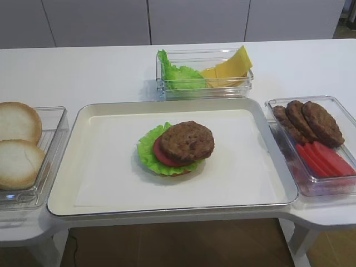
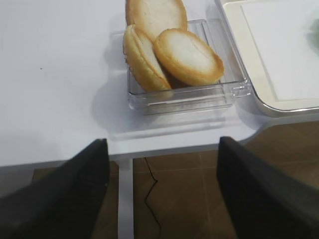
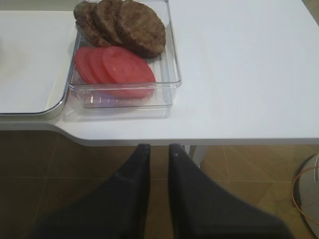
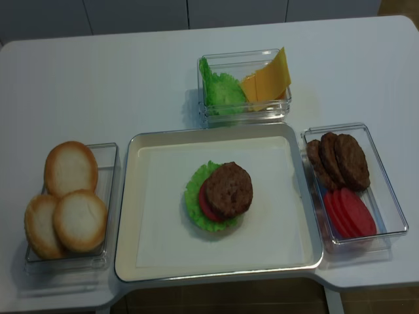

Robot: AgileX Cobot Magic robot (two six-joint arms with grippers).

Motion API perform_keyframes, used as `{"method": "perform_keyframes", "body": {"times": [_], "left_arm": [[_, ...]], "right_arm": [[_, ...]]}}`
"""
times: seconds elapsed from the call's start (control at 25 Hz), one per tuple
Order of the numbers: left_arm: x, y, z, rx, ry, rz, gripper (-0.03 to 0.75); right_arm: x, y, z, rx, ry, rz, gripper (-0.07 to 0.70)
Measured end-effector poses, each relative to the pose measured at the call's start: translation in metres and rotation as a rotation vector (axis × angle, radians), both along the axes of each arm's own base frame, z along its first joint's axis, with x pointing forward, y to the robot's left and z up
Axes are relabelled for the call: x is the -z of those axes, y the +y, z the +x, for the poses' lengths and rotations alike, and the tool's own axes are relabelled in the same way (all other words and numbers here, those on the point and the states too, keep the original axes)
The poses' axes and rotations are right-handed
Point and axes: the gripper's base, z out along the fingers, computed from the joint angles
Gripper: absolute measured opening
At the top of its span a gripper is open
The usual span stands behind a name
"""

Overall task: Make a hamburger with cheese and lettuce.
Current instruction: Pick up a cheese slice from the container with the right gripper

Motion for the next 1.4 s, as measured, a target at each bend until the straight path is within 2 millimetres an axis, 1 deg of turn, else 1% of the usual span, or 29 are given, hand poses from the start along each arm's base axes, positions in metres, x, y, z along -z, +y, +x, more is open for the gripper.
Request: {"method": "perform_keyframes", "body": {"times": [0.92, 1.28, 1.36, 1.4], "left_arm": [[0.0, 0.0, 0.0, 0.0, 0.0, 0.0, 0.493], [0.0, 0.0, 0.0, 0.0, 0.0, 0.0, 0.493], [0.0, 0.0, 0.0, 0.0, 0.0, 0.0, 0.493], [0.0, 0.0, 0.0, 0.0, 0.0, 0.0, 0.493]], "right_arm": [[0.0, 0.0, 0.0, 0.0, 0.0, 0.0, 0.1], [0.0, 0.0, 0.0, 0.0, 0.0, 0.0, 0.068], [0.0, 0.0, 0.0, 0.001, 0.0, 0.002, 0.078], [0.0, 0.0003, 0.0, -0.001, 0.0, 0.005, 0.095]]}}
